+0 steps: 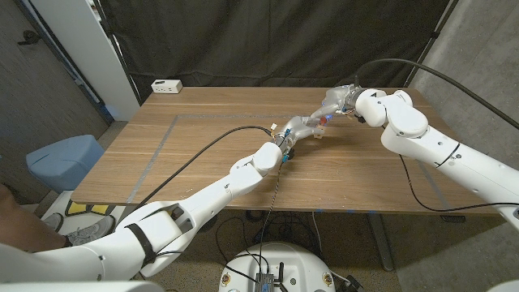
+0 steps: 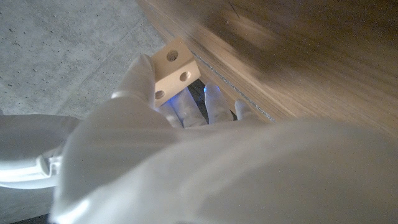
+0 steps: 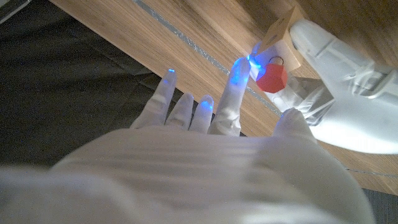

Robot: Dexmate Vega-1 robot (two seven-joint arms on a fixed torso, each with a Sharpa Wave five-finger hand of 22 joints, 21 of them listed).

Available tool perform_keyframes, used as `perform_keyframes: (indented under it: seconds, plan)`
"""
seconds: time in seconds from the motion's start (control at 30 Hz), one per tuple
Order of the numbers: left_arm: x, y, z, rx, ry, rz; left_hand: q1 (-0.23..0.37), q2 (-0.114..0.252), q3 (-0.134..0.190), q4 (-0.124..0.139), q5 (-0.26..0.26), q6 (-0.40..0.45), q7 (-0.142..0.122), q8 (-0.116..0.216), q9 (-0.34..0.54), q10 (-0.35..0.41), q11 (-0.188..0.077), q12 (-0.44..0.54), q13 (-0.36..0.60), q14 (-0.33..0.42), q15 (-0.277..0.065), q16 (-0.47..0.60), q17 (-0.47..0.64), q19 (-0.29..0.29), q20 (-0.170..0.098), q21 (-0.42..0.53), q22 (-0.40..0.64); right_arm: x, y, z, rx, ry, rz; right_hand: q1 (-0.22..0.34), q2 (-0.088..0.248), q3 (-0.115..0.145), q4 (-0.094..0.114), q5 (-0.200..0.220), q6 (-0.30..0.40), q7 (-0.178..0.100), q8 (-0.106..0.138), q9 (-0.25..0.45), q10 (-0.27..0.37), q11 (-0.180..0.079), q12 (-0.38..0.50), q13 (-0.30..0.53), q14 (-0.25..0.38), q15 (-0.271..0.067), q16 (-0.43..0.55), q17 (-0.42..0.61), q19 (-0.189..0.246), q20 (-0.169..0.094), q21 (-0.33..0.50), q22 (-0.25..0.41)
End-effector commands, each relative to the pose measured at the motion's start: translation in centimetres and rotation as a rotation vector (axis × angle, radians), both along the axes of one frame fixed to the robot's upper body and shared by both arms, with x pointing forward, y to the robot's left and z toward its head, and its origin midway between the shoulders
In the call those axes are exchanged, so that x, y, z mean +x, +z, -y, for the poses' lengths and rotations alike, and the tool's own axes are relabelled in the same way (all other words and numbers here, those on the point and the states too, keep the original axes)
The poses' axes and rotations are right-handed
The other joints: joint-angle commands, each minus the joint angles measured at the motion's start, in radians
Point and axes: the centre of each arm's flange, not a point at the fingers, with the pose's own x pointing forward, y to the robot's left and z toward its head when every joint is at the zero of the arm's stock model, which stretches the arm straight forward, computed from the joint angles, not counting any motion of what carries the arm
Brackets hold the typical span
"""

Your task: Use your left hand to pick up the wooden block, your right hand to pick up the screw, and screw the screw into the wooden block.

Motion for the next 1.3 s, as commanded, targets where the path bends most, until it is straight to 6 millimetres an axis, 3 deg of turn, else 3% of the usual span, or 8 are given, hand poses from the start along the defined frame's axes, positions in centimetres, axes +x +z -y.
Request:
perform_keyframes:
  seconds: [0.03,0.47,0.57,0.9,1.3]
  plan:
    - [0.0,-0.1,0.0,-0.002,-0.001,-0.003,-0.028,0.059,0.060,0.054,0.006,0.035,0.035,0.005,0.006,0.012,-0.006,0.041,0.105,0.012,-0.077,0.001,0.002,-0.001,0.005,0.006,0.004,-0.3,0.2,0.2,0.004,0.011,-0.038,0.007,-0.005,0.003,-0.015,0.016,-0.096,0.005,-0.045,0.010,-0.042,0.002,-0.002,0.006,-0.019,0.015,-0.009,0.000,-0.015,0.019,-0.002,0.003]
    - [-0.1,-0.2,0.1,0.002,-0.006,-0.004,-0.030,0.060,0.064,0.054,0.007,0.034,0.033,0.004,0.006,0.012,-0.005,0.041,0.105,0.010,-0.072,0.000,0.003,-0.001,0.005,0.006,0.004,-0.8,0.5,0.8,0.026,0.068,-0.097,0.063,0.006,0.025,-0.060,0.016,-0.286,-0.009,-0.126,0.026,-0.176,0.018,-0.007,0.010,-0.103,0.059,-0.018,0.000,-0.052,0.058,-0.002,0.003]
    - [-0.2,-0.1,0.1,0.000,-0.004,-0.003,-0.030,0.060,0.065,0.053,0.007,0.034,0.033,0.004,0.006,0.011,-0.005,0.041,0.105,0.011,-0.073,0.001,0.003,-0.002,0.004,0.005,0.004,-1.0,0.6,0.9,0.024,0.078,-0.102,0.094,0.011,0.039,-0.081,0.007,-0.333,-0.014,-0.144,0.030,-0.211,0.024,-0.007,0.010,-0.126,0.067,-0.018,0.000,-0.058,0.061,-0.001,0.003]
    - [-0.2,0.0,0.1,0.002,-0.001,0.002,-0.030,0.059,0.067,0.052,0.008,0.032,0.036,0.003,0.006,0.011,-0.006,0.041,0.105,0.012,-0.074,0.001,0.003,-0.002,0.004,0.005,0.004,-1.4,0.8,1.1,0.004,0.087,-0.127,0.176,0.011,0.072,-0.127,-0.016,-0.396,-0.030,-0.163,0.035,-0.277,0.020,-0.006,0.011,-0.171,0.067,-0.018,0.000,-0.074,0.063,-0.001,0.002]
    - [-0.3,0.0,0.2,0.005,-0.003,-0.001,-0.031,0.059,0.067,0.052,0.008,0.034,0.036,0.004,0.006,0.011,-0.006,0.041,0.105,0.012,-0.076,0.002,0.004,-0.002,0.004,0.005,0.004,-1.6,0.6,1.3,-0.015,0.070,-0.135,0.243,0.001,0.097,-0.146,-0.025,-0.418,-0.050,-0.165,0.037,-0.316,0.009,-0.002,0.011,-0.192,0.066,-0.015,0.000,-0.083,0.063,-0.001,0.002]
